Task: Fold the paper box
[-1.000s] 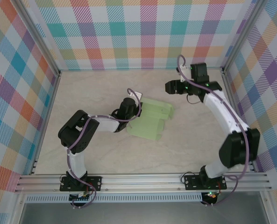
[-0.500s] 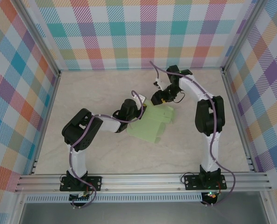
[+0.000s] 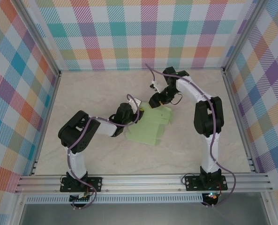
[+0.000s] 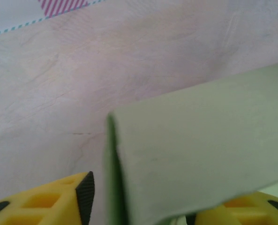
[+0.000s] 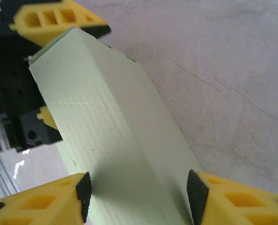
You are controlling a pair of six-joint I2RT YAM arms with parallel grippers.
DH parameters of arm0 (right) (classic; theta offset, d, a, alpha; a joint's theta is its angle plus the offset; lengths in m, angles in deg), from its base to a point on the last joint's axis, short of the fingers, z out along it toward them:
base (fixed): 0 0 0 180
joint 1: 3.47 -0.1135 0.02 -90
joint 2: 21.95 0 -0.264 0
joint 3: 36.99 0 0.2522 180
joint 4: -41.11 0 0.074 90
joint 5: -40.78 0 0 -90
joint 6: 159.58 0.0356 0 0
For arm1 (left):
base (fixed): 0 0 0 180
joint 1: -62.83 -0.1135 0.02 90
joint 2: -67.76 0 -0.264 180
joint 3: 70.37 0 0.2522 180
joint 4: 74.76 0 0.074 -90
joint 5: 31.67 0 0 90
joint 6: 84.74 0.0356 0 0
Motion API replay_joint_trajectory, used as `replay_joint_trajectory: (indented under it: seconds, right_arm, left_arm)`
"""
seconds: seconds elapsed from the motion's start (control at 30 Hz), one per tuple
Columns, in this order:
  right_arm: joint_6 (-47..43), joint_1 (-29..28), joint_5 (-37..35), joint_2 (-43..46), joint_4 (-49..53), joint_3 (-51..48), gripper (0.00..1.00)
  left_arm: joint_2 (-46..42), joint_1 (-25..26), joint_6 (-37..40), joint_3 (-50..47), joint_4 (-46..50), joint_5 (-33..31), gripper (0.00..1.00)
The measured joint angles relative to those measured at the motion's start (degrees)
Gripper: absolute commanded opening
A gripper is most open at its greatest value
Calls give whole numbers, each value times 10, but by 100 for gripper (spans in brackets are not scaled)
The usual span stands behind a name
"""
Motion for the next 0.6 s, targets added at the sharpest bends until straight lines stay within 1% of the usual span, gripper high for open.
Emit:
replay_joint_trajectory:
  seconds: [0.13, 0.23, 0.3, 0.4, 0.47, 0.53, 0.6]
  right_arm:
    - [0, -1, -3, -1, -5, 0, 56]
    - [0, -1, -3, -1, -5, 0, 55]
    - [0, -1, -4, -1, -5, 0, 55]
    - [1, -8, -9, -2, -10, 0, 53]
    - [1, -14, -13, -2, -14, -1, 50]
    - [3, -21, -17, -2, -19, -2, 48]
    - [6, -25, -20, -2, -26, -6, 48]
  left_arm:
    - [-10, -23, -15, -18, -14, 22, 66]
    - [-10, -25, -17, -18, -20, 28, 66]
    - [-10, -25, -17, -18, -25, 31, 65]
    - [-13, -33, -22, -27, -42, 54, 61]
    - [-17, -40, -24, -36, -45, 54, 58]
    - [-27, -44, -26, -49, -47, 52, 58]
    - [-38, -44, -26, -63, -50, 52, 60]
